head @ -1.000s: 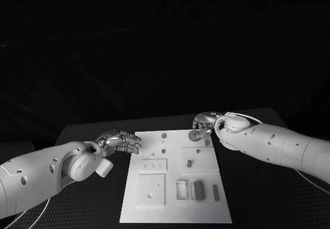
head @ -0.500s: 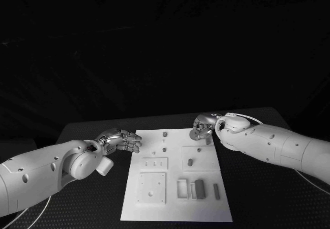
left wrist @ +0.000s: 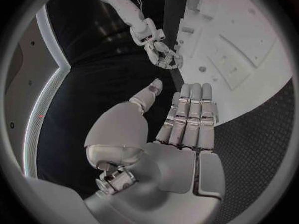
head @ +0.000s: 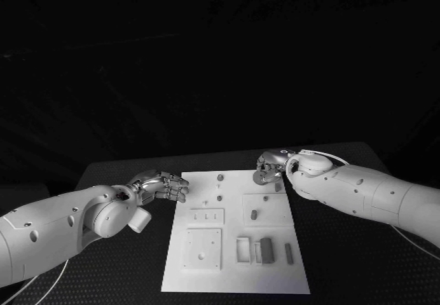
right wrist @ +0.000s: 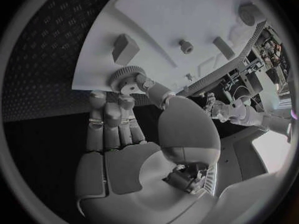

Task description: Assemble the parts on the task board

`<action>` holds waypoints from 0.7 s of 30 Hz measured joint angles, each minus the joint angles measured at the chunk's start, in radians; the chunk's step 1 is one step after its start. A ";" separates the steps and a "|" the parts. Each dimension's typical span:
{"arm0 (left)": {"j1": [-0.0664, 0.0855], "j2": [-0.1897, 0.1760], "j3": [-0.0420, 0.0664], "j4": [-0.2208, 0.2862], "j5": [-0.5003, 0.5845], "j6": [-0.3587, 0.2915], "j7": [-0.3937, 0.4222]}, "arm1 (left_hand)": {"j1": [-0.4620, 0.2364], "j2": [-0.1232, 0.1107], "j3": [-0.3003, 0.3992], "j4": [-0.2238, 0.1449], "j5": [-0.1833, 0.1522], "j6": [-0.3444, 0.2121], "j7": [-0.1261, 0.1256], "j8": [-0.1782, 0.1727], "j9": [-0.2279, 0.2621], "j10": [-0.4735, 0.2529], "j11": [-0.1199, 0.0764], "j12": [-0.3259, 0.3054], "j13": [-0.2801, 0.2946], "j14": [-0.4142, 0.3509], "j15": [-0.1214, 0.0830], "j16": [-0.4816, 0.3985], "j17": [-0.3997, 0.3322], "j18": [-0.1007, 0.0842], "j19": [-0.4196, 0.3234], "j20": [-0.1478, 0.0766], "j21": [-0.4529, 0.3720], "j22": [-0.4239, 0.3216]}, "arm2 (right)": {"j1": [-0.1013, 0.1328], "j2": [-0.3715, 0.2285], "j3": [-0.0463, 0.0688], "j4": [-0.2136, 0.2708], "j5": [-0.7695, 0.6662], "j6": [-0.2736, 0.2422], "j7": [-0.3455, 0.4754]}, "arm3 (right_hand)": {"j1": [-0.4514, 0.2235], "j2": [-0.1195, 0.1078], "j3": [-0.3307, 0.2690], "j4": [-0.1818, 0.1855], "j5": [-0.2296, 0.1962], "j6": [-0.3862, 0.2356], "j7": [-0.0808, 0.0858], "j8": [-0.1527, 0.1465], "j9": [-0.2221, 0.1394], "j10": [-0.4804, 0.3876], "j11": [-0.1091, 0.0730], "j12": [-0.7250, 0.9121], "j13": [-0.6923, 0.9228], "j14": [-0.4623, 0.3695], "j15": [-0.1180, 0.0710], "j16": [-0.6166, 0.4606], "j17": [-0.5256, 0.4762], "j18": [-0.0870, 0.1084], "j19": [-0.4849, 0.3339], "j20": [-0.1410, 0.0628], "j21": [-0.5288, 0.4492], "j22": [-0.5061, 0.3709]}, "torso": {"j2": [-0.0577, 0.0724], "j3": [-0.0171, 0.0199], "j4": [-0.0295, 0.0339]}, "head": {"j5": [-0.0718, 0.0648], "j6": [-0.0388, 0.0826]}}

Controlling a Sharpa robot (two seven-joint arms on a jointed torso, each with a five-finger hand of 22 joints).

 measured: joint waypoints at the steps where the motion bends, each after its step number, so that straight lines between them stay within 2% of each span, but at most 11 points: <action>1: 0.000 0.000 0.000 0.000 0.000 0.000 0.000 | 0.000 0.000 0.000 0.000 0.000 0.000 0.000 0.000 0.000 0.000 0.000 0.000 0.000 0.000 0.000 0.000 0.000 0.000 0.000 0.000 0.000 0.000 | 0.000 0.001 0.000 -0.001 -0.006 -0.002 0.001 | 0.000 0.000 0.002 -0.002 0.000 0.000 0.000 0.000 0.000 0.000 0.000 0.002 -0.002 -0.001 -0.001 0.000 0.000 0.000 0.000 0.000 0.001 0.000 | 0.000 -0.0002 0.0001 | 0.000 -0.001; 6: 0.000 -0.001 0.000 0.000 0.000 0.001 -0.001 | 0.000 0.000 0.000 0.000 0.000 0.000 0.000 0.000 0.000 0.000 0.000 0.000 0.000 0.000 0.000 0.000 0.000 0.000 0.000 0.000 0.000 0.000 | -0.002 -0.001 -0.002 0.001 -0.034 -0.014 0.004 | 0.019 -0.020 0.002 -0.002 0.000 0.000 0.000 -0.002 -0.003 0.000 0.000 0.005 -0.011 -0.001 -0.002 0.000 0.000 0.000 0.000 0.000 0.001 0.000 | 0.000 -0.0005 0.0003 | 0.000 -0.004; 9: 0.000 -0.002 0.000 0.000 0.000 0.001 -0.001 | 0.000 0.000 0.000 0.000 0.000 0.000 0.000 0.000 0.000 0.000 0.000 0.000 0.001 0.000 0.000 0.000 0.001 0.000 0.000 0.000 0.000 0.000 | -0.003 -0.004 -0.004 0.004 -0.048 -0.018 0.005 | 0.020 -0.040 0.002 -0.002 0.000 0.000 0.000 -0.013 -0.005 0.000 0.000 0.007 -0.016 -0.001 -0.002 0.000 0.000 0.000 0.000 0.000 0.001 0.000 | 0.000 -0.0005 0.0004 | 0.000 -0.004; 16: 0.000 -0.002 0.000 0.000 0.000 0.001 -0.001 | 0.000 0.000 0.000 0.000 0.000 0.000 0.000 0.000 0.000 0.000 0.000 0.000 0.001 0.000 0.000 0.000 0.001 0.000 0.000 0.000 0.000 0.001 | -0.004 -0.009 -0.005 0.012 -0.070 -0.025 0.008 | 0.029 -0.051 0.002 -0.002 0.000 0.000 0.000 -0.017 -0.009 -0.003 -0.002 0.011 -0.020 -0.004 0.001 0.000 0.000 0.000 -0.004 -0.003 0.001 0.000 | 0.000 -0.0004 0.0003 | -0.002 -0.005; 21: 0.000 -0.002 0.000 -0.001 0.000 0.001 -0.001 | 0.000 0.000 0.000 0.000 0.000 0.000 0.000 0.000 0.000 0.000 0.000 0.000 0.001 0.000 0.000 0.000 0.001 0.000 0.000 0.000 0.000 0.001 | -0.005 -0.012 -0.005 0.012 -0.080 -0.028 0.011 | 0.029 -0.051 0.007 -0.006 0.000 0.000 -0.001 -0.020 -0.009 -0.003 -0.001 0.011 -0.024 -0.005 0.002 0.000 0.000 0.000 -0.005 -0.002 0.001 0.000 | 0.000 -0.0004 0.0003 | -0.002 -0.005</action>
